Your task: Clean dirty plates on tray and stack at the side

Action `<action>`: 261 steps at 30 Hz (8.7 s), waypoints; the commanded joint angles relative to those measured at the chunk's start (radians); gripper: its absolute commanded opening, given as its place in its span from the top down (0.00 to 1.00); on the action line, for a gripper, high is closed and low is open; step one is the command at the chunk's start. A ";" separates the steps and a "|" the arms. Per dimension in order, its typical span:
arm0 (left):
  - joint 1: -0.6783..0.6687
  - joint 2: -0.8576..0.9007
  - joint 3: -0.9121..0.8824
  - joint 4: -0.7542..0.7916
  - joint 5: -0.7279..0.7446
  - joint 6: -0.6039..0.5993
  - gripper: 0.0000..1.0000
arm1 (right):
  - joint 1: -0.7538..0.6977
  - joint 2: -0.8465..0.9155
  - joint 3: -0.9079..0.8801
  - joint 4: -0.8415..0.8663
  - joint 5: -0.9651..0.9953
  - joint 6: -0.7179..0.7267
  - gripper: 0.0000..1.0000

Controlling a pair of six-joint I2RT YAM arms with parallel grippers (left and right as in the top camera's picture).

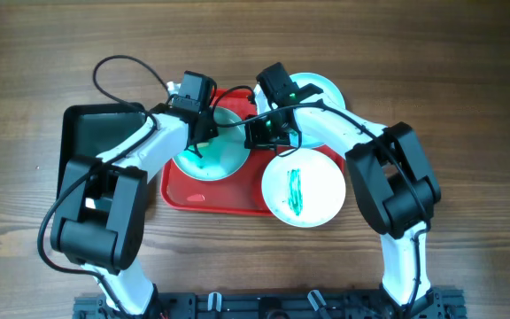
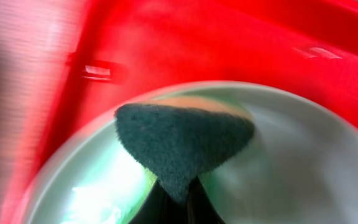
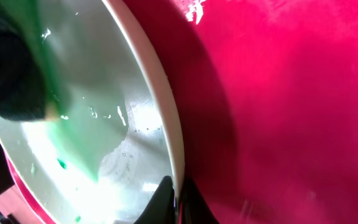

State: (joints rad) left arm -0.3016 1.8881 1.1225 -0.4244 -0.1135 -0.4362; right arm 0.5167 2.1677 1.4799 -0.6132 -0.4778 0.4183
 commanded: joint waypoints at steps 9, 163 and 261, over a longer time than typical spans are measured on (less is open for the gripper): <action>-0.008 0.031 -0.008 -0.426 0.190 0.328 0.96 | 0.008 0.019 -0.003 -0.005 -0.017 -0.026 0.96; 0.378 -0.271 0.205 -0.533 0.184 0.010 0.96 | 0.051 -0.018 0.051 -0.008 0.312 0.436 0.96; 0.179 0.005 0.563 -0.672 0.102 -0.065 0.96 | 0.468 -0.369 0.051 -0.195 1.509 -0.120 0.96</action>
State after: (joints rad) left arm -0.1249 1.9224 1.6657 -1.0992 -0.0265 -0.5198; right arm 0.9390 1.8088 1.5249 -0.8082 0.7094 0.2996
